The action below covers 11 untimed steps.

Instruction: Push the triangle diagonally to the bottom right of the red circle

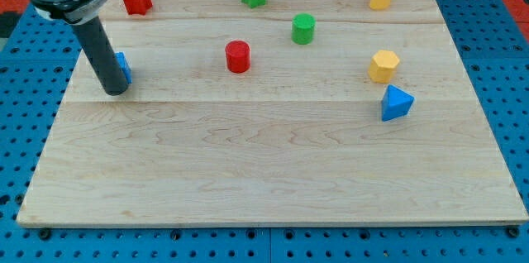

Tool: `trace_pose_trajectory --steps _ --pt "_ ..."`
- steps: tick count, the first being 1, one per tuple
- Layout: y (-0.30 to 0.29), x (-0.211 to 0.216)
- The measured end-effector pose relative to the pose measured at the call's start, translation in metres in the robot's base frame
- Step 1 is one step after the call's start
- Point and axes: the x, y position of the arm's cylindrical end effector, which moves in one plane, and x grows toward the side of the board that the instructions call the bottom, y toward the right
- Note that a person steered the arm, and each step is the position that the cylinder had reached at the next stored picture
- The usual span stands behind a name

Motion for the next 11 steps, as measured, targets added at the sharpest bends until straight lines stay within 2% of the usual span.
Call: trace_pose_trajectory --steps 2,3,4,6,7,8,9,10,11 --pt "0.045 0.0" --pt "0.092 -0.027" --pt "0.167 -0.024" --pt "0.29 -0.068" --pt "0.384 -0.092" --pt "0.425 -0.07" --pt "0.39 -0.01" --pt "0.345 0.012" --pt "0.395 0.006"
